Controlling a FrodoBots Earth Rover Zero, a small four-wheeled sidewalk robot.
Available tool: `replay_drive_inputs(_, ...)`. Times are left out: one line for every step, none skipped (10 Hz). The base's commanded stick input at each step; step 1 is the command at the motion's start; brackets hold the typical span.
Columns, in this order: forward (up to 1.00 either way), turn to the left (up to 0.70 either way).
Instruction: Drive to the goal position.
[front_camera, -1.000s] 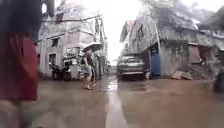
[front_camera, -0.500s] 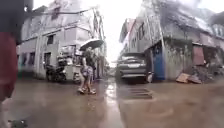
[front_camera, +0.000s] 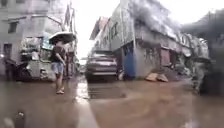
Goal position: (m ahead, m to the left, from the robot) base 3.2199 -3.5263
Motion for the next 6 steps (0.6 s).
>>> replay_drive_inputs(0.0,0.0)
replay_drive_inputs(0.0,0.0)
replay_drive_inputs(0.0,0.0)
replay_drive_inputs(0.0,0.0)
replay_drive_inputs(0.0,0.0)
replay_drive_inputs(0.0,0.0)
